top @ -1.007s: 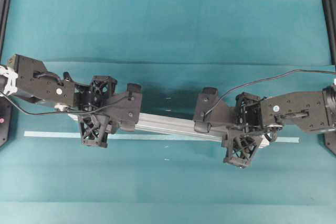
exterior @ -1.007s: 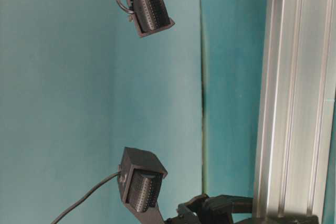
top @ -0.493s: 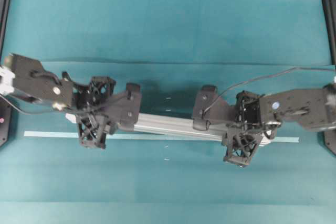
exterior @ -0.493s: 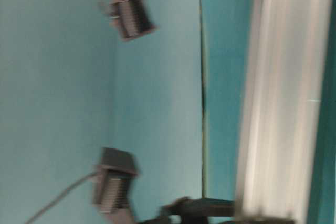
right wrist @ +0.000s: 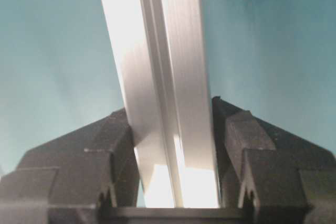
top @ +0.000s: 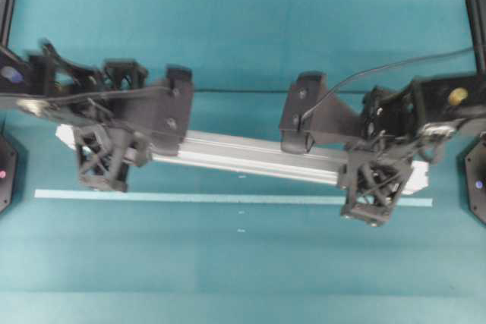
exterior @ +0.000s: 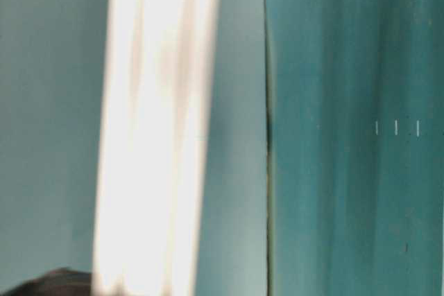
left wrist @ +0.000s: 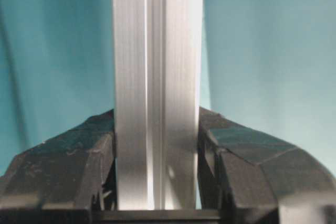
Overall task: Lift the metal rail with both hands.
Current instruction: 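Lift the rail with both grippers and swing it straight, away from the strip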
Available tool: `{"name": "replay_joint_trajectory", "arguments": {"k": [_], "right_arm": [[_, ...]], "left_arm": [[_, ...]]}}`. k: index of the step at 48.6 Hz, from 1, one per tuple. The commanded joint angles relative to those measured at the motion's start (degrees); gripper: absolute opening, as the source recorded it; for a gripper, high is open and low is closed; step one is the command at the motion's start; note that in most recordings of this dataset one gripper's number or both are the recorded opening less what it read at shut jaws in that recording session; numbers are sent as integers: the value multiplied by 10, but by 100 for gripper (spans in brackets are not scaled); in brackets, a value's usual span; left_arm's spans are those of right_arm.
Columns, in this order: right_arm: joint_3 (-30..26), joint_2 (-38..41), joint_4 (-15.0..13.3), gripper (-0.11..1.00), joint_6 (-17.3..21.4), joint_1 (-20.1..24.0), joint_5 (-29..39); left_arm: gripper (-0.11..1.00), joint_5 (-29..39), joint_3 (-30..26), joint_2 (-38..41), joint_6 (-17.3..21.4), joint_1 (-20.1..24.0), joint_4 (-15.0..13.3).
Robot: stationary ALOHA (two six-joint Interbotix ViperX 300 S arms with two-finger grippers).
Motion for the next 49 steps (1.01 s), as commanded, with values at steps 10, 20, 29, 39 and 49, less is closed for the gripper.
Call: {"name": "replay_joint_trajectory", "arguments": {"k": [10,20,29,39,49], "right_arm": [[-171,-4,7,40,26,-9,173],[-214,-1,6,40,25,-9,195],[-223,-1,6,40,19,-12,198],[-252,3,5,40,13,-20,208],[-262,11,3,40,-46,-44,236]], "left_arm": [[32,121,-157,-11,-4,-1,2],[32,175,-216,15,-9,-7,2],[32,223,-245,32,-20,-9,2],[32,232,-277,29,-83,-19,2],[32,258,-299,33,-105,-47,2]]}}
